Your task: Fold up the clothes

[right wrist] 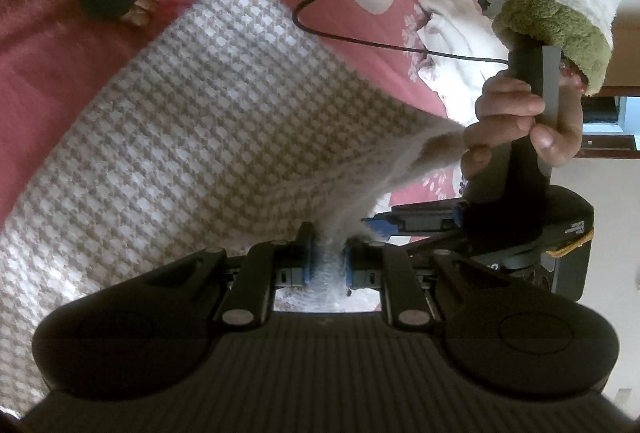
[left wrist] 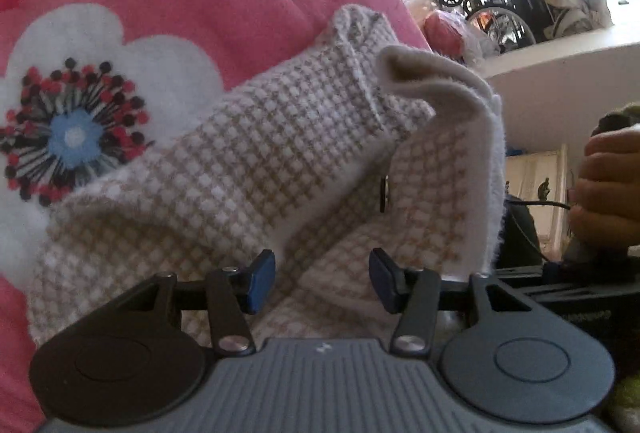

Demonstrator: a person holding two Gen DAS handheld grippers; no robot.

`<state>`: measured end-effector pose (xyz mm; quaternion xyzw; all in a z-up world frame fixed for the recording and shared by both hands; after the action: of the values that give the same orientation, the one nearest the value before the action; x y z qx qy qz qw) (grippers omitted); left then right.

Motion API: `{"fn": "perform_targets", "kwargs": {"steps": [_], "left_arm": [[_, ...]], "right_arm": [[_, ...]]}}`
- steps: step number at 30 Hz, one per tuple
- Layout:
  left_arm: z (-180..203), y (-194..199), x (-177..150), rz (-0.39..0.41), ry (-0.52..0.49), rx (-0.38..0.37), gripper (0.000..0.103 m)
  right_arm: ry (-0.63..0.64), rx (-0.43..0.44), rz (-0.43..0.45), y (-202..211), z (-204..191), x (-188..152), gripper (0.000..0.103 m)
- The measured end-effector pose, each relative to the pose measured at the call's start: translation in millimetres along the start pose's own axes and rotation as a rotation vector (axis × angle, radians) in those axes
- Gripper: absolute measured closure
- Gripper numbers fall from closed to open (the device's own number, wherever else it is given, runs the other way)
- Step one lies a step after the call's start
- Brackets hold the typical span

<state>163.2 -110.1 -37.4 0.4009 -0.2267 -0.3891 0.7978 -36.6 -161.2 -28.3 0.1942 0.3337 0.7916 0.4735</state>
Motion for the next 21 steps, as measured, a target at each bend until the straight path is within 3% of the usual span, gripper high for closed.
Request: {"fn": "perform_targets", "kwargs": {"steps": [8, 12, 15, 19, 21], "left_arm": [[-12.9, 18.3, -17.6, 0.045, -0.006, 0.014, 0.051], [-29.2, 35.3, -21.6, 0.147, 0.032, 0.066, 0.051], [-43.9, 49.3, -24.4, 0.231, 0.079, 0.101, 0.051], [-70.3, 66.5, -27.5, 0.328, 0.178, 0.128, 0.051], [-82.9, 70.1, -30.0, 0.356, 0.225, 0.124, 0.051]], "right_arm": [[0.005, -0.017, 0.009, 2.5, -2.9, 0.1, 0.09], [-0.005, -0.011, -0.004, -1.6, 0.9, -5.1, 0.09], [-0.087, 0.029, 0.017, -8.2, 14.0, -16.2, 0.09], [-0.133, 0.076, 0.016, -40.5, 28.8, -45.6, 0.088], [-0.145, 0.107, 0.006, -62.1, 31.2, -60.9, 0.082]]}}
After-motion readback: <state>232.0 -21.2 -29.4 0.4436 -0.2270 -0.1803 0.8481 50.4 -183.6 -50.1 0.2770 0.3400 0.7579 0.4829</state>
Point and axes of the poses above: each gripper's, at about its wrist camera, not at the fingertips, and y roughly against the way its jaws point, z to its right, x to its top, the point moved 1 cm from there along -y, roughly the way its jaws point
